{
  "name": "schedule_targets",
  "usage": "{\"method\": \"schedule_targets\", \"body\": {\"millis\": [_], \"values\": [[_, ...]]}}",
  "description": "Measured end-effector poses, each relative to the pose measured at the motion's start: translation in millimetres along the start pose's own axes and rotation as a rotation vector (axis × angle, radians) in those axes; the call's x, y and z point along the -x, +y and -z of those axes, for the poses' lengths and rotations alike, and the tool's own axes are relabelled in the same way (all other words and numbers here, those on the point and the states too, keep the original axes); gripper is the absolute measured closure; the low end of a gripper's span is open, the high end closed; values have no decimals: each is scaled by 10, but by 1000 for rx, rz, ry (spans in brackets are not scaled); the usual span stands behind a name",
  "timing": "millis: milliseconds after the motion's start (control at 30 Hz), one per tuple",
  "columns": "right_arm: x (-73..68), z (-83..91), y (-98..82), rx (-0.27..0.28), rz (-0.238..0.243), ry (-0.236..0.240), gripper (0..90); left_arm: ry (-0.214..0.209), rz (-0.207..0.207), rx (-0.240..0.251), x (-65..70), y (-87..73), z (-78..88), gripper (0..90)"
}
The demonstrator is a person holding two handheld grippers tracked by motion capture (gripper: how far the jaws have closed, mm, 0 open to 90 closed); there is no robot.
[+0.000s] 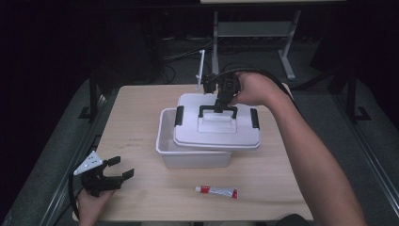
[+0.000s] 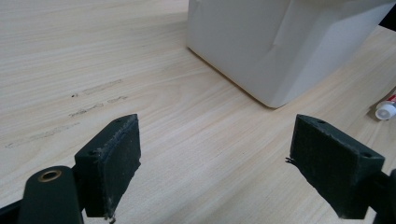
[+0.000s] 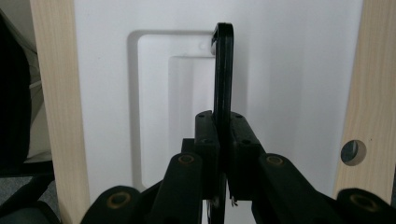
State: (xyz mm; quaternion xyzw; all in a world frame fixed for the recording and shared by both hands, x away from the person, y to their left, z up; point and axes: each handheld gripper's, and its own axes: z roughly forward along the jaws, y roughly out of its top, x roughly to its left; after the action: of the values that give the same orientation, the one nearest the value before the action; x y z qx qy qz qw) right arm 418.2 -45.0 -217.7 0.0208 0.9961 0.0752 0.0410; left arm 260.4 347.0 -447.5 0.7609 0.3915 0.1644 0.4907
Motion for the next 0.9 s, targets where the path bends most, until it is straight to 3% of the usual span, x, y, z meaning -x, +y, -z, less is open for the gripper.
{"method": "schedule_targets", "body": {"millis": [367, 900], "values": [[-45, 81, -265, 4, -32, -16, 839, 1, -1, -5, 7, -4, -7, 155], [-140, 166, -900, 32, -127, -35, 839, 3, -13, -24, 36, 0, -35, 155]]}}
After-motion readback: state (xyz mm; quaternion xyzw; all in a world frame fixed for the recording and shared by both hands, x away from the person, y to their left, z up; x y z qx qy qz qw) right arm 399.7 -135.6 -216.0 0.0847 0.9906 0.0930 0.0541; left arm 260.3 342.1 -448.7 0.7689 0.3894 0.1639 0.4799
